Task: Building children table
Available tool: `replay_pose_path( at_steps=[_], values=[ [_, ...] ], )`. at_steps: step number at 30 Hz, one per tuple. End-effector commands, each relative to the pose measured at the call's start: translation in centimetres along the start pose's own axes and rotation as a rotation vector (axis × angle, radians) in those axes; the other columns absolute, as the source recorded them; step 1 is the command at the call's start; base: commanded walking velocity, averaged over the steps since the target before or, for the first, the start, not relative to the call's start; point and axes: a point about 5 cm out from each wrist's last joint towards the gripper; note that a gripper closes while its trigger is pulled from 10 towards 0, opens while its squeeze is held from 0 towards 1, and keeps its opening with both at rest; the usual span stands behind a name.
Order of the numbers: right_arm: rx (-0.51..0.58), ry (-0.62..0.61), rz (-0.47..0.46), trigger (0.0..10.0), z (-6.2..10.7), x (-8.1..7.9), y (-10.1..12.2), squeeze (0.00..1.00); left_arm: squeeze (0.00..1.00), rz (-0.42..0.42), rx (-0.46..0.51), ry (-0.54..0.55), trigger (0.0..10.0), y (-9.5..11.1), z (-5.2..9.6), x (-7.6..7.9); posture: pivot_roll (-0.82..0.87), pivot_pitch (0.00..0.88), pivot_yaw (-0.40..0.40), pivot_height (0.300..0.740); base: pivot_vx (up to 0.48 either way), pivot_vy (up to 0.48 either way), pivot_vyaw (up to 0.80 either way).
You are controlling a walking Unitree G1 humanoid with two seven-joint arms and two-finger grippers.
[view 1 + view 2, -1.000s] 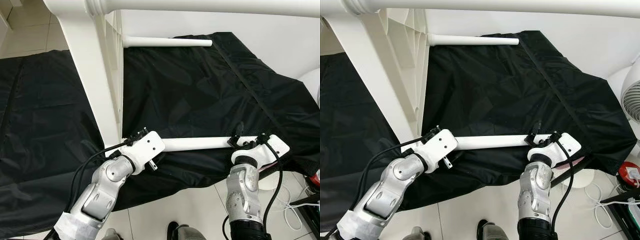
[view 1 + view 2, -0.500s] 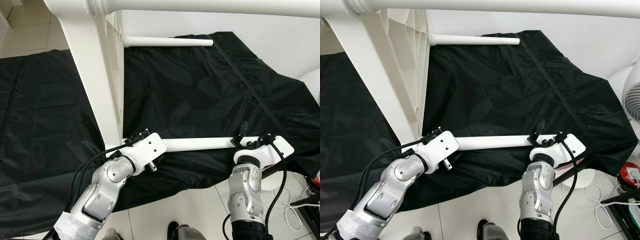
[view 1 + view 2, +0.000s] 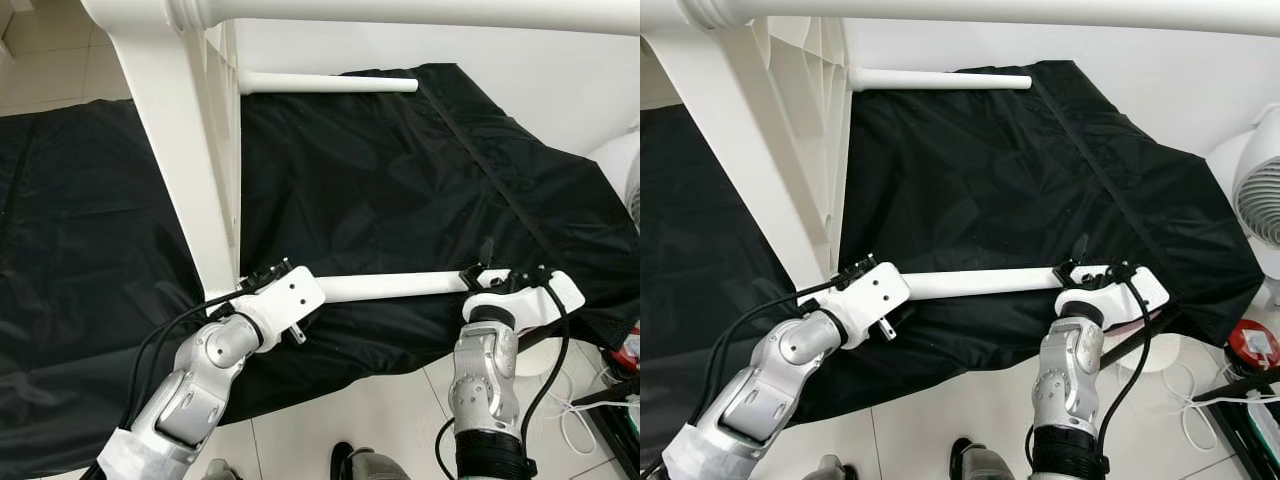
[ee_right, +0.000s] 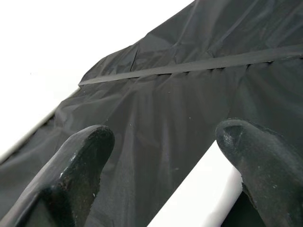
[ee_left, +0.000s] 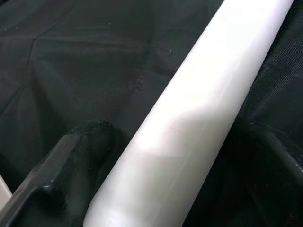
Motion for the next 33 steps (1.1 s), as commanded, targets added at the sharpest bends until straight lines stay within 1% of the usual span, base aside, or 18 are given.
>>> replay_pose_path(
  at_steps=[1,3,5,6,9,11,14,16,17,19,23,27,29,31,32,33],
  values=[
    [-0.196,-0.063,-0.001,10.0,0.8,1.6,-3.5,0.0,0.0,0.006,-0.071,0.022,10.0,-1.5,0.4,-0.2,0.14,0.184,0.015,0.74,0.0,0.0,0.0],
    [-0.203,-0.041,0.005,10.0,0.4,1.1,-3.4,0.0,0.0,0.009,-0.075,0.024,10.0,-1.5,0.6,-0.2,0.15,0.186,0.013,0.74,0.0,0.0,0.0],
    [-0.207,-0.035,0.007,10.0,0.3,1.0,-3.4,0.0,0.0,0.01,-0.076,0.025,10.0,-1.5,0.7,-0.2,0.15,0.187,0.012,0.74,0.0,0.0,0.0],
    [-0.205,-0.013,0.021,10.0,0.0,0.6,-3.4,0.0,0.0,0.012,-0.078,0.025,10.0,-1.5,0.7,-0.1,0.15,0.188,0.013,0.74,0.0,0.0,0.0],
    [-0.203,0.003,0.029,10.0,-0.2,0.4,-3.3,0.0,0.0,0.014,-0.08,0.026,10.0,-1.5,0.8,-0.1,0.15,0.188,0.013,0.74,0.0,0.0,0.0],
    [-0.216,0.064,0.014,10.0,-0.7,-0.6,-3.5,0.0,0.0,0.02,-0.085,0.023,10.0,-1.5,1.0,0.1,0.15,0.187,0.016,0.74,0.0,0.0,0.0],
    [-0.223,0.091,0.003,10.0,-0.9,-1.0,-3.6,0.0,0.0,0.022,-0.085,0.022,10.0,-1.5,1.0,0.2,0.15,0.189,0.017,0.74,0.0,0.0,0.0],
    [-0.23,0.161,0.008,10.0,-1.3,-1.9,-3.7,0.0,0.0,0.026,-0.088,0.02,10.0,-1.5,1.1,0.3,0.15,0.191,0.018,0.74,0.0,0.0,0.0],
    [-0.23,0.161,0.008,10.0,-1.3,-1.9,-3.7,0.0,0.0,0.026,-0.088,0.02,10.0,-1.5,1.1,0.3,0.15,0.191,0.018,0.74,0.0,0.0,0.0],
    [-0.242,0.202,0.016,10.0,-1.5,-2.4,-3.9,0.0,0.0,0.029,-0.091,0.019,10.0,-1.6,1.1,0.4,0.15,0.191,0.018,0.74,0.0,0.0,0.0],
    [-0.257,0.24,0.025,10.0,-1.6,-3.0,-4.2,0.0,0.0,0.029,-0.094,0.018,10.0,-1.6,1.2,0.5,0.15,0.192,0.018,0.74,0.0,0.0,0.0],
    [-0.293,0.319,0.024,10.0,-1.3,-3.8,-5.1,0.0,0.0,0.028,-0.109,0.022,10.0,-1.7,1.4,0.6,0.15,0.195,0.019,0.74,0.0,0.0,0.0],
    [-0.293,0.319,0.024,10.0,-1.3,-3.8,-5.1,0.0,0.0,0.028,-0.109,0.022,10.0,-1.7,1.4,0.6,0.15,0.195,0.019,0.74,0.0,0.0,0.0],
    [-0.315,0.392,0.043,10.0,-1.1,-4.6,-5.6,0.0,0.0,0.027,-0.125,0.027,10.0,-2.0,1.8,0.4,0.15,0.197,0.02,0.74,0.0,0.0,0.0],
    [-0.315,0.392,0.043,10.0,-1.1,-4.6,-5.6,0.0,0.0,0.027,-0.125,0.027,10.0,-2.0,1.8,0.4,0.15,0.197,0.02,0.74,0.0,0.0,0.0],
    [-0.326,0.425,0.044,10.0,-1.0,-5.0,-5.8,0.0,0.0,0.025,-0.134,0.034,10.0,-2.2,2.0,0.3,0.14,0.197,0.023,0.74,0.0,0.0,0.0]
  ],
)
Point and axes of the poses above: a point about 5 cm out from each wrist's last joint towards the gripper, its own z axis pointing back from the gripper into the wrist, its own y axis along the axis of the wrist's last joint, x = y × z, and after that the axes turned 14 degrees about z, right-handed
